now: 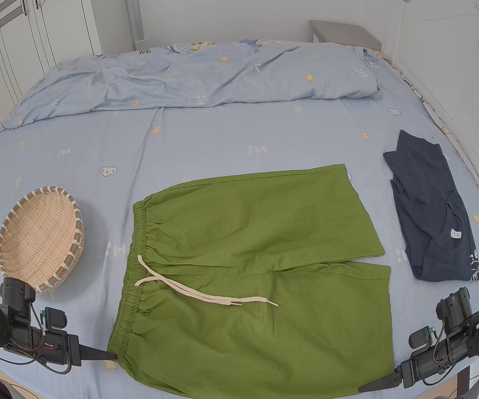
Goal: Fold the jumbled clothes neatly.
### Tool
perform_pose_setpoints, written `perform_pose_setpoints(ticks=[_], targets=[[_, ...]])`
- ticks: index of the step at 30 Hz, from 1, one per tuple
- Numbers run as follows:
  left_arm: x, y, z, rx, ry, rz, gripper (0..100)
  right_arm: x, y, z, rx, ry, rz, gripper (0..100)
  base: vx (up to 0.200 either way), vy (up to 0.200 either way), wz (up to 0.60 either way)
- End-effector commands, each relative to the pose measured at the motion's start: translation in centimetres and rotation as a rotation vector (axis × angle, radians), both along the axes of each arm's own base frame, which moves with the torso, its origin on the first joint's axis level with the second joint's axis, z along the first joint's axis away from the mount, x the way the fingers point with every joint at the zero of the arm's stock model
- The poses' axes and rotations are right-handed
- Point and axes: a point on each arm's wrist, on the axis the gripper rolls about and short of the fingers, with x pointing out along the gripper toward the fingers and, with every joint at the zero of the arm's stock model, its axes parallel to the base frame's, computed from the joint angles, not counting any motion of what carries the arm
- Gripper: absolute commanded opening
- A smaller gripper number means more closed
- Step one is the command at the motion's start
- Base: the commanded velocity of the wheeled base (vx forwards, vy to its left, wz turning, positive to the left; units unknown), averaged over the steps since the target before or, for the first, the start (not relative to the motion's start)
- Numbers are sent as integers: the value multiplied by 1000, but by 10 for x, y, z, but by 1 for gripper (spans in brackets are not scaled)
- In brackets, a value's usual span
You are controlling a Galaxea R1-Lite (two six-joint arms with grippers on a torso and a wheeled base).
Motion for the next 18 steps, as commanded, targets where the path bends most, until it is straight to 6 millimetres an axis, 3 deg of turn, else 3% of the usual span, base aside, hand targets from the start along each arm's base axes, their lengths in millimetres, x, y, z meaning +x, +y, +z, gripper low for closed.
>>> perform_pose_setpoints(ticks=[1, 3, 4, 18], targets=[[0, 0, 0, -1, 2, -1, 0, -5, -1, -2, -6, 24, -3, 100, 0, 0, 0], [1, 1, 0, 0, 1, 4, 0, -5, -2, -2, -7, 29, -3, 100, 0, 0, 0], [1, 1, 0, 0, -1, 7, 0, -5, -2, -2, -7, 29, -3, 0, 0, 0, 0], [4, 6, -2, -2, 11, 32, 0, -15, -9, 1, -38, 84, -44, 0, 0, 0, 0]])
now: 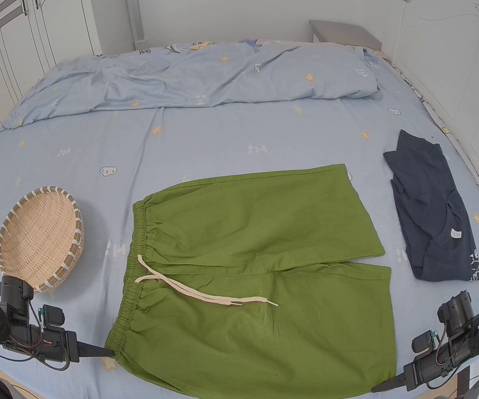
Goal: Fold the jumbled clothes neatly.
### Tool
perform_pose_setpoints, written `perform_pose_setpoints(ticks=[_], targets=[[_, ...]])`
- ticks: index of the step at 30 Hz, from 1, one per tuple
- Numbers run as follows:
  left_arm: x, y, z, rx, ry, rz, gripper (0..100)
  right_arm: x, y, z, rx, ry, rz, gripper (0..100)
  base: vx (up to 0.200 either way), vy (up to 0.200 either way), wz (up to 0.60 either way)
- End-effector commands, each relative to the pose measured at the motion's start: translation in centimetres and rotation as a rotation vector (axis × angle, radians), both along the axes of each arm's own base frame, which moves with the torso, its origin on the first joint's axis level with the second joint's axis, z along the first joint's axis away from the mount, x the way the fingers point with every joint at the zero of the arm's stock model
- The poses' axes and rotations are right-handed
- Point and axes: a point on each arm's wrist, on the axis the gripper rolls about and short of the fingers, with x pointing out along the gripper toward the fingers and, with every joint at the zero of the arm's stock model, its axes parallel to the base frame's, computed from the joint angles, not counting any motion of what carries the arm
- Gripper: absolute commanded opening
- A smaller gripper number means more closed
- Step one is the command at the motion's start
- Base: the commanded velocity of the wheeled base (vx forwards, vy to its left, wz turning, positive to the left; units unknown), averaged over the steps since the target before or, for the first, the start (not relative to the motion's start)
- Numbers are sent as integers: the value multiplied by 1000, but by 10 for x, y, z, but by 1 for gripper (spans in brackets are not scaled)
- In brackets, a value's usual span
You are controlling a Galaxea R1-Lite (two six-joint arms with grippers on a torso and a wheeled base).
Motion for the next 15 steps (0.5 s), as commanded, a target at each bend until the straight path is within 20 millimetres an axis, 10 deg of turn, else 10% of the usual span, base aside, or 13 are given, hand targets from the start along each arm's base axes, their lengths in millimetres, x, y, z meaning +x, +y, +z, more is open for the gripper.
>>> perform_pose_setpoints(ticks=[1, 9, 15], targets=[[0, 1, -2, -3, 11, 3, 0, -7, -3, 2, -13, 7, -18, 0, 0, 0, 0], [-3, -4, 1, -16, 39, -6, 0, -10, -8, 16, -1, -89, -55, 0, 0, 0, 0], [9, -13, 50, -98, 67, 91, 0, 8, -7, 57, 44, -253, -112, 0, 0, 0, 0]])
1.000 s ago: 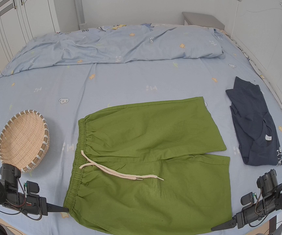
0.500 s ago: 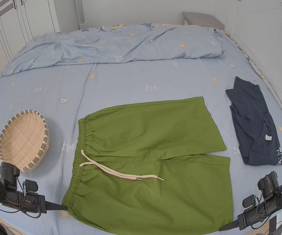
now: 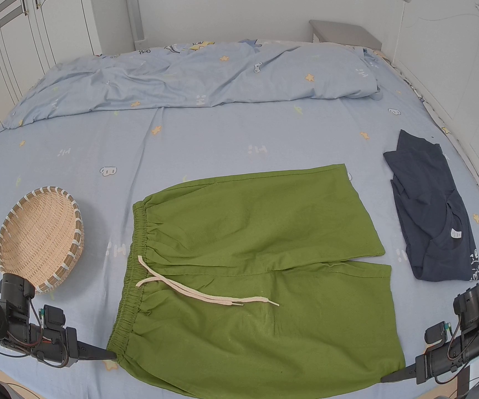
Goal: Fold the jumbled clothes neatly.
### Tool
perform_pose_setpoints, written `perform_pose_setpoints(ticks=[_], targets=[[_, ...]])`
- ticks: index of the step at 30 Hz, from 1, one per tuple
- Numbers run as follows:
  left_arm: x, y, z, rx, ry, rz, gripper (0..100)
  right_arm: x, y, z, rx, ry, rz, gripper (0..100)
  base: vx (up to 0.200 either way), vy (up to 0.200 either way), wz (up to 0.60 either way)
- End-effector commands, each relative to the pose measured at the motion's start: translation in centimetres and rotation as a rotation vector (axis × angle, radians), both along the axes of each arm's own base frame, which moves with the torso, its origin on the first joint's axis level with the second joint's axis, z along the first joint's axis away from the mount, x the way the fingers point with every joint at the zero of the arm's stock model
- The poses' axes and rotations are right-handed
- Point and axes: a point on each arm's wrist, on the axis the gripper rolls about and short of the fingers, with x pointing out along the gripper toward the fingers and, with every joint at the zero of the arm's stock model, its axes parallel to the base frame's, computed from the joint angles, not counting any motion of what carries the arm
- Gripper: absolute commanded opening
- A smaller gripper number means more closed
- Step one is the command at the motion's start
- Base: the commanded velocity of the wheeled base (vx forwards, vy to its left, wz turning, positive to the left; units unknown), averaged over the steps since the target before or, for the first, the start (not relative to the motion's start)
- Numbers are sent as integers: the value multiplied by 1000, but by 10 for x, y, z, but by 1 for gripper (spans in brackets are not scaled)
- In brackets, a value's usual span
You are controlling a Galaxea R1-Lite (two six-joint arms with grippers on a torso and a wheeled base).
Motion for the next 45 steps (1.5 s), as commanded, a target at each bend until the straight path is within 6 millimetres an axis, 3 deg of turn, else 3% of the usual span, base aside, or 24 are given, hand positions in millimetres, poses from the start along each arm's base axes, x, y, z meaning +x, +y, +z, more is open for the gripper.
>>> perform_pose_setpoints(ticks=[1, 3, 4, 8, 15, 19, 29, 35, 45], targets=[[13, -7, 52, -38, -72, 63, 0, 18, 2, 48, 44, -172, -44, 0, 0, 0, 0], [14, -6, 59, -44, -84, 76, 0, 21, 2, 56, 52, -179, -41, 0, 0, 0, 0], [19, -6, 72, -53, -107, 94, 0, 28, 3, 74, 55, -199, -37, 0, 0, 0, 0], [35, -3, 98, -70, -138, 128, 0, 48, 6, 105, 66, -250, -36, 0, 0, 0, 0], [54, -3, 129, -80, -179, 125, 0, 70, 9, 142, 103, -339, -71, 0, 0, 0, 0], [80, -5, 144, -105, -191, 130, 0, 90, 11, 170, 132, -412, -92, 0, 0, 0, 0], [130, 2, 155, -122, -203, 152, 0, 145, 20, 207, 147, -480, -91, 0, 0, 0, 0], [158, -2, 162, -124, -235, 127, 0, 178, 21, 214, 145, -510, -103, 0, 0, 0, 0], [188, -9, 169, -125, -284, 92, 0, 209, 12, 231, 146, -586, -139, 0, 0, 0, 0]])
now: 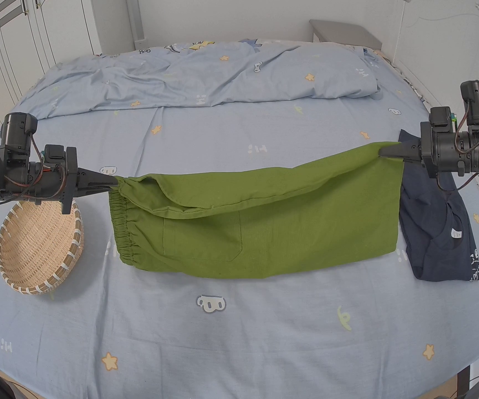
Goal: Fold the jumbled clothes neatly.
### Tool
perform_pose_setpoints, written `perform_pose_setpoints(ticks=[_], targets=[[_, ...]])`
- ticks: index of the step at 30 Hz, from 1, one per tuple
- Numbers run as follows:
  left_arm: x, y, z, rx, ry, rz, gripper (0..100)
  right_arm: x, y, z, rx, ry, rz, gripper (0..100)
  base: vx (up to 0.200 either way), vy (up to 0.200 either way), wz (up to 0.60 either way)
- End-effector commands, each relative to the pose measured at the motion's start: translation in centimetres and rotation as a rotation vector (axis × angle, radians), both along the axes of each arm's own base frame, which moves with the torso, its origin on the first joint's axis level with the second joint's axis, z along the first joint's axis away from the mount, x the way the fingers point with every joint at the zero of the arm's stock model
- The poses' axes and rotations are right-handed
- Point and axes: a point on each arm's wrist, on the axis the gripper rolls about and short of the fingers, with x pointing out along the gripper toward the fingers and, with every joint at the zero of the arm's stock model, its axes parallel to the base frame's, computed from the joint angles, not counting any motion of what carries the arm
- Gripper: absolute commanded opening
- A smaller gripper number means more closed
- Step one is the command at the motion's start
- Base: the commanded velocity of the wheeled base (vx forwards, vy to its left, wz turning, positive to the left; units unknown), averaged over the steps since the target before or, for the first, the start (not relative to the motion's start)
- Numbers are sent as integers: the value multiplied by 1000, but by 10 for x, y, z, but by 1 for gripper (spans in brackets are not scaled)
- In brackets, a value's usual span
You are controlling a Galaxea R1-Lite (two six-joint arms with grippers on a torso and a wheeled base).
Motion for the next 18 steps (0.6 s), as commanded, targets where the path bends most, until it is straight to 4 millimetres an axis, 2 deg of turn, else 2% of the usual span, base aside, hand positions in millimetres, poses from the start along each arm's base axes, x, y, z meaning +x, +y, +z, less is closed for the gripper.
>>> perform_pose_setpoints(ticks=[1, 8, 10, 18], targets=[[18, -4, -4, 0, -1, -17, 0, 24, -6, 1, 2, -13, -27, 0, 0, 0, 0], [30, 4, -12, -1, 12, 5, 0, 48, -9, 1, -1, -33, -49, 0, 0, 0, 0], [33, 9, -14, 0, 13, 18, 0, 59, -9, -4, -3, -27, -53, 0, 0, 0, 0], [40, 10, -18, 1, 18, 20, 0, 78, -15, -17, -8, -15, -77, 0, 0, 0, 0]])
